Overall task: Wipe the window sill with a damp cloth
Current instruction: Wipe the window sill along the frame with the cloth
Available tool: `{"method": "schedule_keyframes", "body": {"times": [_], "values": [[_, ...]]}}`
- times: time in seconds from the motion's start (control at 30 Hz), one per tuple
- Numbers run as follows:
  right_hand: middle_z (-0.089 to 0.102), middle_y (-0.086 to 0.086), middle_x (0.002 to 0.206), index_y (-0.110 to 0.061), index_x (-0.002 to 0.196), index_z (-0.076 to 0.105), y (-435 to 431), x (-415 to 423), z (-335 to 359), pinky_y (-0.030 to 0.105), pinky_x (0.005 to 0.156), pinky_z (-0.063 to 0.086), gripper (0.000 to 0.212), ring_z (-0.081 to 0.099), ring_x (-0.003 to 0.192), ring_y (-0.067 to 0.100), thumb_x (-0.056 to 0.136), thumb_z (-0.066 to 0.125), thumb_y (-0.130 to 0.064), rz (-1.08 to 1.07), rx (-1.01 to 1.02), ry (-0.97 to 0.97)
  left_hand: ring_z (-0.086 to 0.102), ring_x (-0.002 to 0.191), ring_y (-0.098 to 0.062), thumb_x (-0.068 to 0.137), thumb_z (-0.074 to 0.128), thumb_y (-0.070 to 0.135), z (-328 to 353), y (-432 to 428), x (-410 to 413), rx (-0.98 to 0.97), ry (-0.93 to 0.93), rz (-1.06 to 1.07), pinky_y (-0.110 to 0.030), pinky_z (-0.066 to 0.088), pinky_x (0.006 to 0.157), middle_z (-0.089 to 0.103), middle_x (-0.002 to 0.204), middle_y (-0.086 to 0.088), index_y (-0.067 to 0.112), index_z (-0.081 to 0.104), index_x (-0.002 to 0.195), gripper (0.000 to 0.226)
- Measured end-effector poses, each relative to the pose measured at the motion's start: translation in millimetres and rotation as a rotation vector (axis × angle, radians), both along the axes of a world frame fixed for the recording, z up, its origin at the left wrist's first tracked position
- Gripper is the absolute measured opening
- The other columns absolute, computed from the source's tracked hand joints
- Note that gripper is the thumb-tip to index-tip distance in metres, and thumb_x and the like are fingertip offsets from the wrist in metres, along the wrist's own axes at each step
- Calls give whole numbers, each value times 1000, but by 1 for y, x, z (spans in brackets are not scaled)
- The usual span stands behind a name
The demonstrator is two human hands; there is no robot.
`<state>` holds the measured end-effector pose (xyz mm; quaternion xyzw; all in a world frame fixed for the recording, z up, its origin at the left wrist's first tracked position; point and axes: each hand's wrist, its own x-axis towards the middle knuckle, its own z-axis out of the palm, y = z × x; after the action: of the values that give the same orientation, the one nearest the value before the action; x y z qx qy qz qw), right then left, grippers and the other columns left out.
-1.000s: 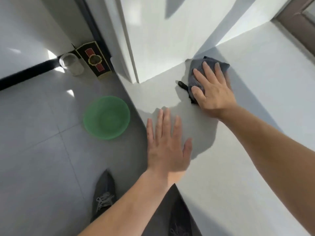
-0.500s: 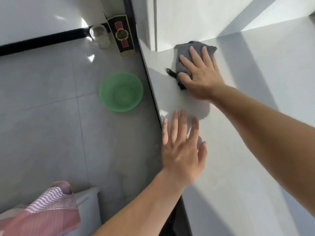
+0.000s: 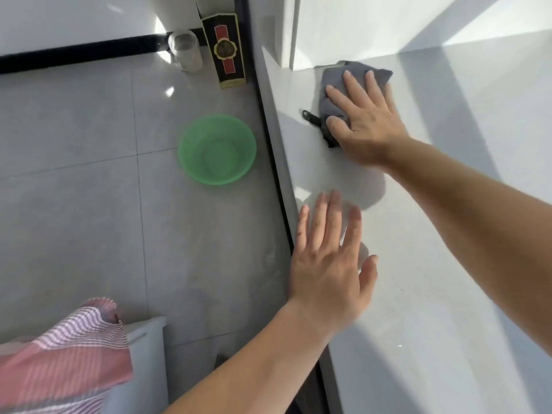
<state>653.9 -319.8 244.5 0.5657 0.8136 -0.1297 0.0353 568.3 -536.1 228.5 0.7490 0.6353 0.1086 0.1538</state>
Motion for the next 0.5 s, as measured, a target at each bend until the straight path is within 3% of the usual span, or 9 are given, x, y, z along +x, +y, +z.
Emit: {"method": "schedule_keyframes", "body": {"times": [0.07,0.13,0.27,0.37,0.5], "values": [[0,-2,169,-35,159,13,-18,-16,-2,49,123,-9,67,-10,155,29,95,19,-53,205,-7,7,0,153,-31,93,42,47,-1,-1,-1,5,-6,-1,-53,4,122,10,164,-21,9,32,153,71],[0,-6,169,-38,159,13,-26,0,-1,47,124,-10,69,-11,155,24,92,16,-56,248,-32,18,0,154,-30,93,42,48,-1,-5,-1,-1,-13,-5,-53,4,122,10,164,-20,10,32,153,72],[0,-10,169,-42,157,15,-37,70,0,43,124,-11,72,-12,155,19,88,16,-59,-27,-54,63,-12,153,-26,96,36,51,-1,-18,-6,-42,0,-49,-48,-4,123,1,166,-16,13,21,156,73],[-3,-5,169,-40,158,14,-46,69,2,45,123,-11,69,-14,154,25,91,16,-57,-132,-61,33,-17,152,-26,97,32,53,-1,-20,-14,-55,27,-82,-47,-6,123,-2,166,-16,11,16,157,75],[-3,-8,168,-44,156,16,-60,15,4,46,123,-13,61,-15,154,25,96,15,-54,196,-87,75,-19,151,-26,95,31,60,3,-20,-12,-75,42,-81,-49,-5,123,-7,166,-16,9,14,157,82]]}}
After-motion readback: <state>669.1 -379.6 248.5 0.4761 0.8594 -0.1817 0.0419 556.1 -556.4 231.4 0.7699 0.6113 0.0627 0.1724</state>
